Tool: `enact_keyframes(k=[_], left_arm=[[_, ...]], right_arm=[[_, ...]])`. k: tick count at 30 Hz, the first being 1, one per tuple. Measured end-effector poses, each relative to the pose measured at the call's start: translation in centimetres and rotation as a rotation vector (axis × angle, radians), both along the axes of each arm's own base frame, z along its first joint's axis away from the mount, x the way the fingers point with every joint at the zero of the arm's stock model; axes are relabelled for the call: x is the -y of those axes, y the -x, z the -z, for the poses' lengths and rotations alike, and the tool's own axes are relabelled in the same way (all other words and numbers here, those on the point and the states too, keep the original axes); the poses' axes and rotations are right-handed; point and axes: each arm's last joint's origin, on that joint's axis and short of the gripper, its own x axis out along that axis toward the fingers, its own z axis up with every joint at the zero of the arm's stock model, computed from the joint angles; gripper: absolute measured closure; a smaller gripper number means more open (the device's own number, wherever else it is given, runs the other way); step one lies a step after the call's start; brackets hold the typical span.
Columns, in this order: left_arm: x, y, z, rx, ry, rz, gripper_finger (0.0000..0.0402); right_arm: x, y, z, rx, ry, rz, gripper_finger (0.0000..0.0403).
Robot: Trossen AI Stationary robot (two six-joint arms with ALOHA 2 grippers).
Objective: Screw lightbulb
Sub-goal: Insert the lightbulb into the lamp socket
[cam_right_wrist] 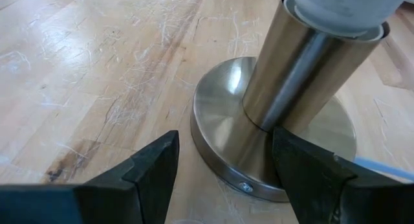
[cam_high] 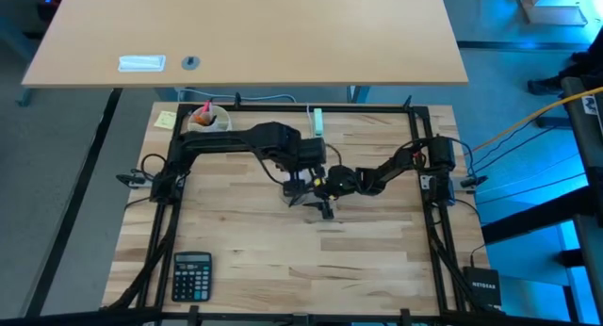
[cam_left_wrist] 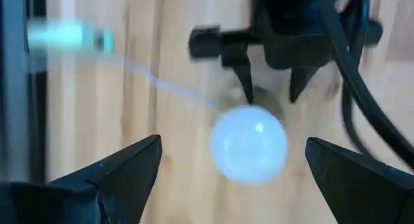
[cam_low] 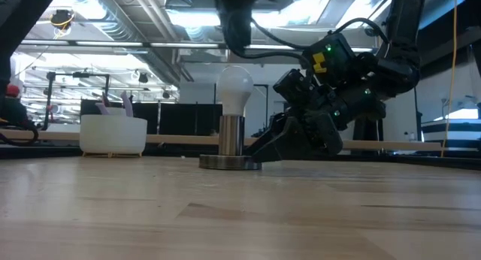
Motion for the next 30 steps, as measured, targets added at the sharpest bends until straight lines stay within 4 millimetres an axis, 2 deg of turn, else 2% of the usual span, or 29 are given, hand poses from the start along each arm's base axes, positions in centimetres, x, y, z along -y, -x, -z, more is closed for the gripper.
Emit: enact_keyframes(k=[5, 7, 13, 18, 23, 26, 30], left_arm=[[-0.1, 1.0, -1.7, 0.067, 0.097, -0.394, 0.0031], [0.1, 0.9, -1.9, 0.103, 0.140, -0.491, 0.0030], [1.3, 0.6, -1.8, 0.125, 0.175, -0.520, 0.0032], [0.9, 0.2, -1.0, 0.124, 0.210, -0.672, 0.0030], [1.4, 0.1, -0.9, 0.123, 0.210, -0.665, 0.0032], [1.4, 0.4, -0.9, 0.127, 0.236, -0.806, 0.0034], [0.8, 0.6, -0.7, 0.138, 0.207, -0.909, 0.0035]], right_arm=[[0.0, 0.0, 0.0, -0.001, -0.005, 0.003, 0.0155], [0.0, 0.0, 0.0, -0.002, -0.007, 0.004, 0.0155], [0.0, 0.0, 0.0, -0.004, -0.008, 0.005, 0.0155], [0.1, 0.0, 0.1, -0.005, 0.003, 0.032, 0.0155], [0.1, 0.0, 0.1, -0.007, -0.008, 0.043, 0.0155], [0.1, 0.0, 0.1, -0.008, 0.001, 0.060, 0.0155], [0.2, 0.0, 0.1, -0.009, -0.005, 0.089, 0.0155]])
